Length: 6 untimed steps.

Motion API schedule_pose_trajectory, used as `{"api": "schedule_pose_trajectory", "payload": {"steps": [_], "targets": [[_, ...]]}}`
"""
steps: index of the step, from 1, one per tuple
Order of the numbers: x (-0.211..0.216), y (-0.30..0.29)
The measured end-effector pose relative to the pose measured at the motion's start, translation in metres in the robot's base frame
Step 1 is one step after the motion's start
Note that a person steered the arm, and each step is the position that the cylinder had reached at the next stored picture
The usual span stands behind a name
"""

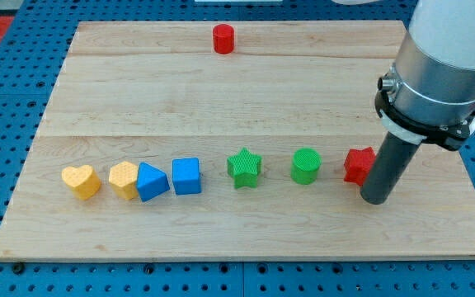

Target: Move the red circle to center left

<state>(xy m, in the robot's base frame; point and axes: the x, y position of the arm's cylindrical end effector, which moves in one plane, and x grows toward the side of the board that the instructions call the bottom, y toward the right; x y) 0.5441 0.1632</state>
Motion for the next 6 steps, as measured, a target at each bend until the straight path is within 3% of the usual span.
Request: {"api": "schedule_pose_trajectory", "payload": {"steps": [2,3,4,5,6], "targets": [[0.043,0.041],[-0.035,0.111],[-0.142,0.125],[-0.246,0.103],[-0.320,0.041]]}}
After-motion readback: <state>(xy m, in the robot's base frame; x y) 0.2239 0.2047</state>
